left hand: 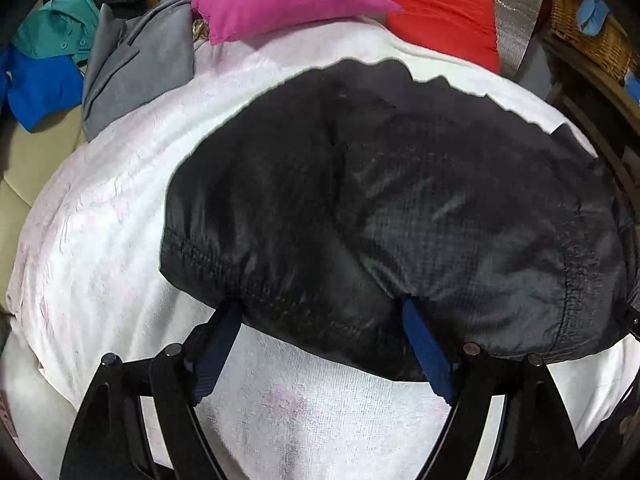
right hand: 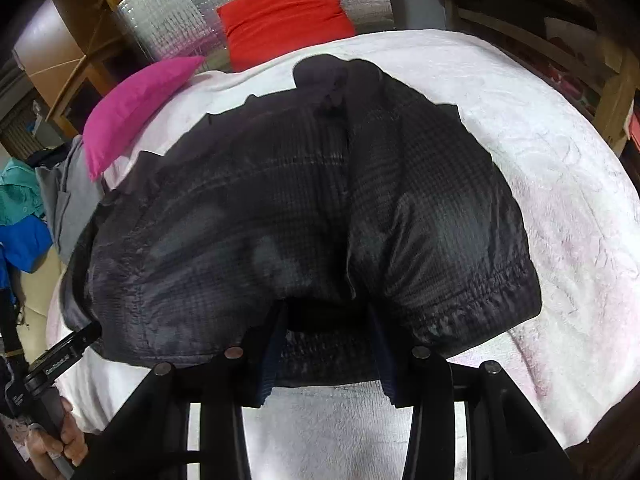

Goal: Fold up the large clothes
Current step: 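Lower the jacket onto the bed with both grippers and release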

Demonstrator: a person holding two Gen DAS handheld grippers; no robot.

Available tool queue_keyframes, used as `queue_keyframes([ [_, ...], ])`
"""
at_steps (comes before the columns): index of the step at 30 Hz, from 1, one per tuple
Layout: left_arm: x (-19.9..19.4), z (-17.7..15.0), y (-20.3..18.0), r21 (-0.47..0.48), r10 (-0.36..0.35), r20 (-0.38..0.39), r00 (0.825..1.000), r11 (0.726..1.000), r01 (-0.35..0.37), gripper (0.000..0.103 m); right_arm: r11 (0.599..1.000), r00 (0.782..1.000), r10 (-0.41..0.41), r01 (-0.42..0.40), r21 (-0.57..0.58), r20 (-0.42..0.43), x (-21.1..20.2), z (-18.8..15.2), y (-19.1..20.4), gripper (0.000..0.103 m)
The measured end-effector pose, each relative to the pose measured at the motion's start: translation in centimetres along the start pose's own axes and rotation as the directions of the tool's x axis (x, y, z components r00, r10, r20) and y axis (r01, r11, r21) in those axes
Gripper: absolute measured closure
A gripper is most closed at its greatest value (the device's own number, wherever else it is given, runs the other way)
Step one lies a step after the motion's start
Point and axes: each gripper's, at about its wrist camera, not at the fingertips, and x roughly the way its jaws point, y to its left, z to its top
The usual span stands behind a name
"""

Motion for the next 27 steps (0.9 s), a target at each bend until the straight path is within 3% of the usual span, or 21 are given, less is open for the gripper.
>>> queue_keyframes([
  [4, -2.6, 2.7, 1.4, 0.0, 0.026, 0.109, 0.994, 1.0, -0.026, 0.02, 0.998, 0.994, 0.037, -0.041, 0.04, 0.1, -2.7, 2.2, -1.6, 0.059],
  [6, -2.5, 4.3, 2.3, -0.011, 0.061, 0.118, 0.991, 0.998, -0.06, 0.02, 0.998, 0.995, 0.019, -0.025, 0.057, 0.098, -2.6, 3.7, -2.5, 0.059],
  [9, 0.0, 6.1, 3.5, -0.014, 0.097, 0.046, 0.994, 0.995, -0.096, 0.02, 0.994, 0.998, 0.025, -0.031, 0.108, 0.058, -0.4, 5.4, -4.1, 0.071],
  [12, 3.5, 5.6, 4.1, -0.025, 0.093, -0.059, 0.994, 0.995, -0.095, 0.019, 0.987, 0.999, 0.043, -0.042, 0.152, -0.003, 2.5, 6.1, -5.0, 0.071],
  [16, 3.4, 5.5, 3.8, -0.038, 0.08, -0.047, 0.996, 0.996, -0.082, 0.018, 0.99, 0.999, 0.032, -0.033, 0.135, 0.014, 2.5, 6.1, -5.0, 0.071],
  [20, 1.9, 5.5, 3.9, -0.034, 0.098, 0.017, 0.995, 0.995, -0.097, 0.018, 0.992, 0.993, 0.028, -0.042, 0.117, 0.115, -0.4, 5.7, -4.6, 0.071],
  [23, -0.2, 4.2, 3.5, -0.042, 0.056, 0.071, 0.996, 0.998, -0.053, 0.018, 0.99, 0.986, 0.078, -0.094, 0.102, 0.148, -2.2, 4.8, -4.1, 0.067],
  [27, -1.6, 2.9, 2.1, 0.002, 0.051, 0.134, 0.99, 0.999, -0.051, 0.018, 0.994, 0.994, 0.079, -0.084, 0.076, 0.069, -1.2, 3.1, -2.9, 0.067],
])
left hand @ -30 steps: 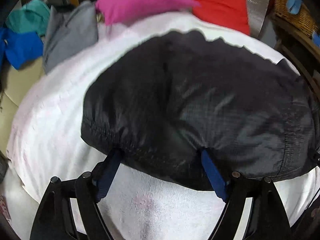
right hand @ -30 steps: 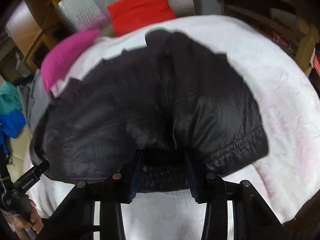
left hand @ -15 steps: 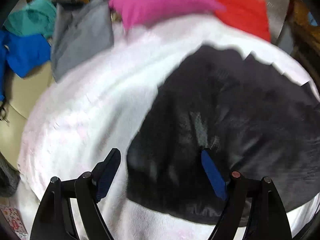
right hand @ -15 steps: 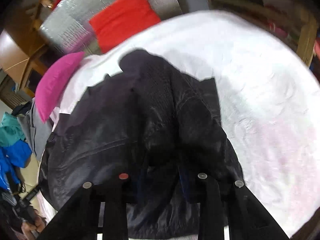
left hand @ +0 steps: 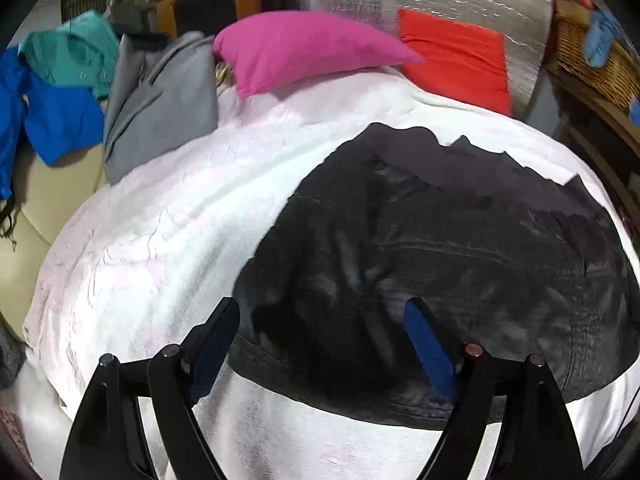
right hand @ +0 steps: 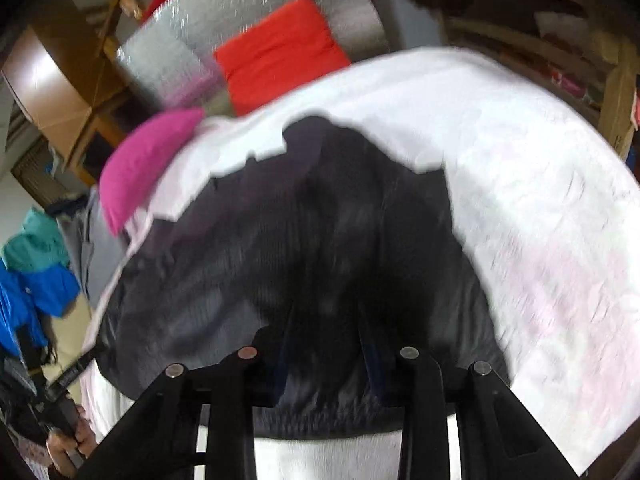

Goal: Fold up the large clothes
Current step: 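Lower the jacket onto the bed with both grippers and release, then raise both grippers away from the folded black jacket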

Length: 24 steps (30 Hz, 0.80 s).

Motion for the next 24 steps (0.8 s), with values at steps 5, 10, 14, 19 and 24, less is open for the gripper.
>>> queue_keyframes([
  [5, 2.8, -0.7, -2.2, 0.092, 0.07, -0.11, 0.991, 0.994, -0.06, 0.018, 0.995, 0.996, -0.087, 0.085, -0.061, -0.038, 1.3, -0.3, 1.1, 0.067],
  [10, -3.4, -0.4, -2.1, 0.043, 0.044, 0.023, 0.999, 0.998, -0.045, 0.018, 0.997, 0.997, -0.071, 0.071, -0.034, 0.016, -2.2, -1.4, 1.8, 0.067],
  [14, -9.1, -0.2, -2.4, 0.025, 0.059, 0.144, 0.988, 0.998, -0.063, 0.018, 0.99, 0.987, -0.075, 0.092, -0.11, 0.145, -7.5, -2.6, 4.3, 0.058],
  [19, -17.2, -0.2, -2.0, -0.005, 0.061, 0.314, 0.947, 0.998, -0.063, 0.016, 0.973, 0.936, -0.052, 0.127, -0.196, 0.348, -15.4, -3.7, 8.3, 0.029],
  [24, -23.5, -0.4, -1.1, -0.034, 0.077, 0.427, 0.901, 0.997, -0.069, 0.013, 0.966, 0.901, 0.006, 0.106, -0.235, 0.434, -20.8, -5.2, 11.3, 0.019],
])
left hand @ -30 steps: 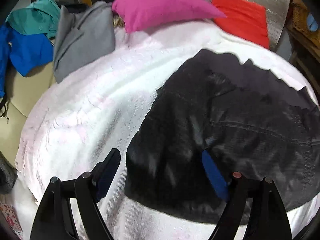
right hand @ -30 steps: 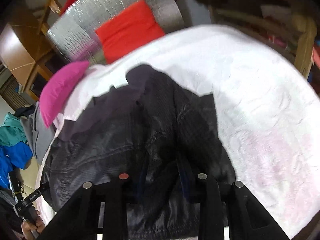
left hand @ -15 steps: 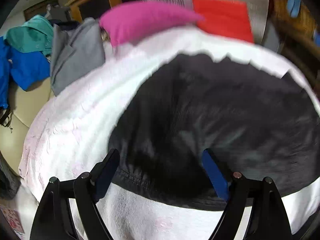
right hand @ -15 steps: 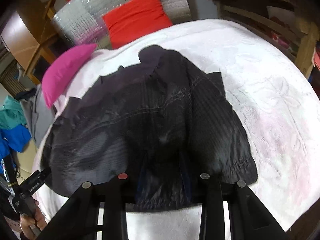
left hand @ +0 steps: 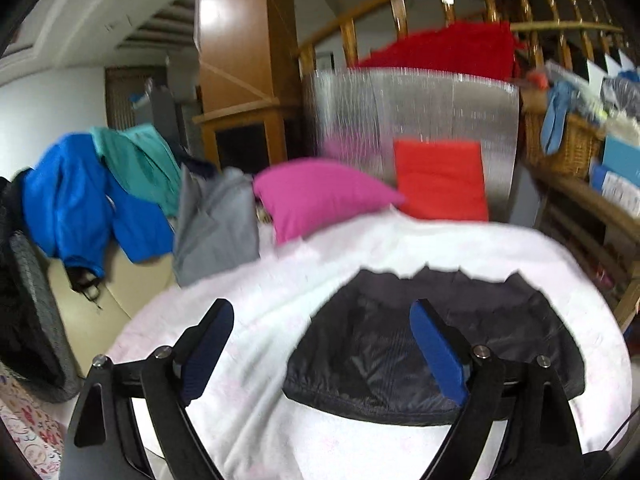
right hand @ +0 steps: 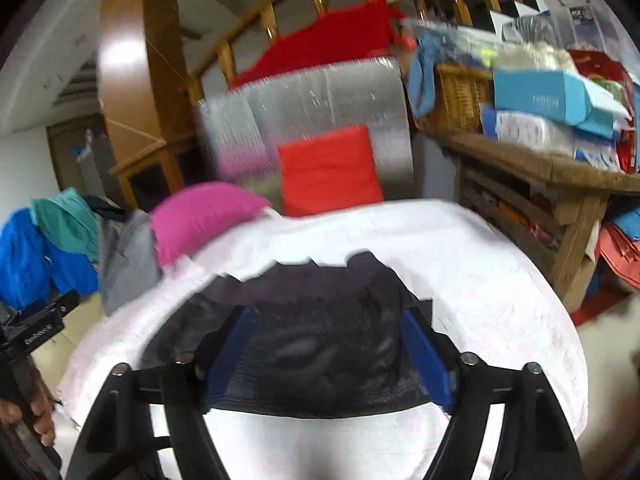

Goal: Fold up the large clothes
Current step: 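Raise both grippers away from the folded black jacket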

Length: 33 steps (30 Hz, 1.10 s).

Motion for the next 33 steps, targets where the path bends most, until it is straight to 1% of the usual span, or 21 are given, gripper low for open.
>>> queue_keyframes([
  [1, -1.0, 0.3, 0.2, -0.004, -0.002, 0.014, 1.0, 1.0, 0.002, 0.012, 1.0, 1.0, 0.01, -0.01, 0.0, 0.015, -1.4, 0.2, 0.5, 0.019],
  [4, -4.7, 1.1, 0.7, -0.013, -0.03, 0.062, 0.998, 0.999, 0.031, 0.011, 1.0, 0.999, 0.001, 0.0, -0.026, 0.038, -3.7, 0.2, 1.8, 0.018],
  [9, -8.5, 1.8, 0.7, 0.01, -0.017, 0.121, 0.993, 1.0, 0.016, 0.01, 1.0, 0.999, 0.004, -0.003, -0.029, 0.043, -6.4, 0.0, 2.9, 0.016],
  [13, -11.1, 2.1, 1.1, 0.007, -0.014, 0.156, 0.988, 1.0, 0.013, 0.008, 0.999, 0.999, -0.032, 0.033, -0.034, 0.034, -7.4, -0.3, 3.4, 0.015],
  [20, -13.2, 2.2, 1.3, 0.011, 0.002, 0.173, 0.985, 1.0, -0.004, 0.008, 0.999, 0.998, -0.021, 0.022, -0.023, 0.055, -9.3, -1.0, 3.8, 0.015],
  [22, -13.8, 2.1, 1.1, 0.014, 0.006, 0.179, 0.984, 1.0, -0.009, 0.008, 0.999, 0.997, -0.034, 0.036, -0.032, 0.071, -10.0, -1.1, 4.0, 0.015],
  [25, -14.6, 2.0, 0.9, 0.022, 0.012, 0.193, 0.981, 1.0, -0.016, 0.008, 0.995, 0.993, -0.079, 0.084, -0.054, 0.091, -11.0, -1.3, 4.4, 0.015],
  [29, -15.4, 1.9, 0.7, 0.028, 0.006, 0.202, 0.979, 1.0, -0.012, 0.008, 0.991, 0.989, -0.114, 0.119, -0.055, 0.1, -11.8, -1.6, 4.4, 0.015],
  [33, -16.2, 1.8, 0.4, 0.037, 0.004, 0.209, 0.978, 0.999, -0.011, 0.008, 0.991, 0.988, -0.118, 0.123, -0.046, 0.1, -12.4, -1.6, 4.1, 0.015],
])
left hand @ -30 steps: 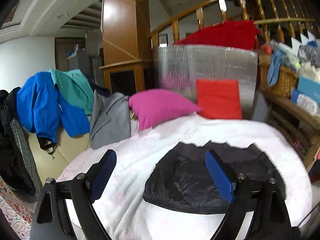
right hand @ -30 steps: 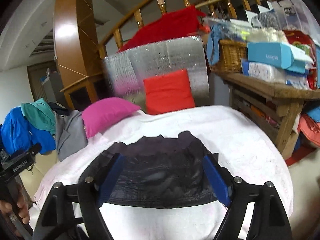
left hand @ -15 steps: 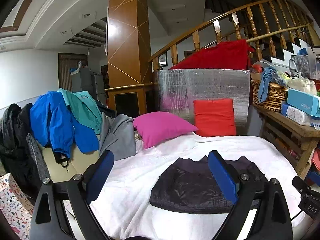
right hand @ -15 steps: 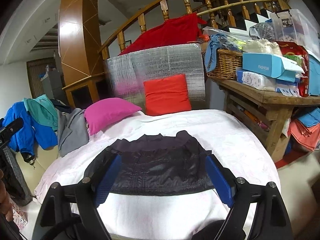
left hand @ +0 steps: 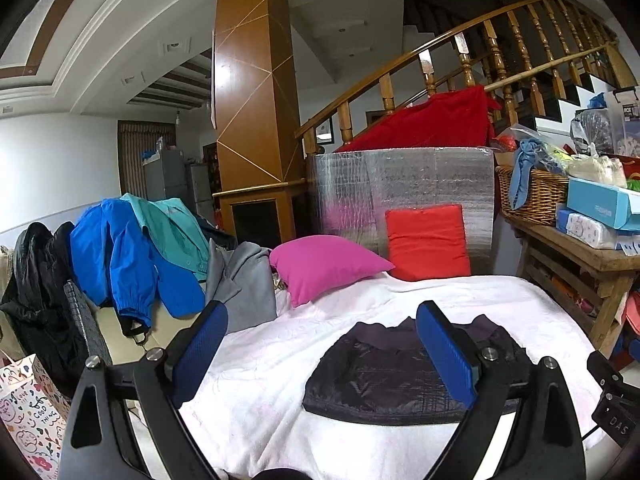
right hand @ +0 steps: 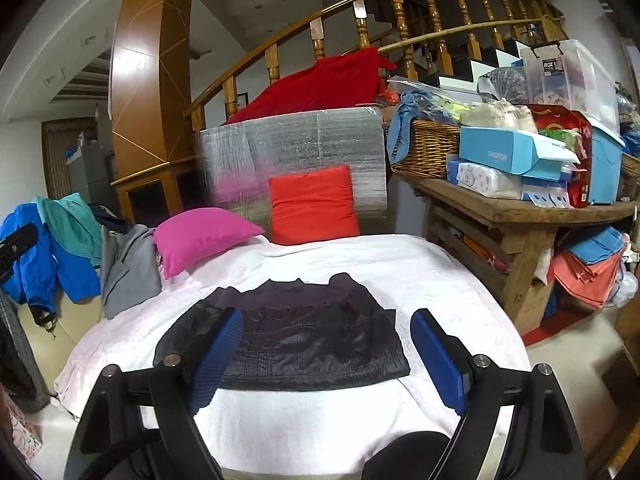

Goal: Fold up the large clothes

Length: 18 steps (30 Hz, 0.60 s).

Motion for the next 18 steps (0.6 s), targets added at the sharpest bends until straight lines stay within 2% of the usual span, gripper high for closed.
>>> queue_keyframes([
  [18, -1.7, 0.0, -0.5, 0.024, -0.025, 0.007, 1.0, 0.999, 0.025, 0.007, 1.0, 0.999, -0.017, 0.016, 0.009, 0.034, -1.8, 0.5, -0.1, 0.015],
])
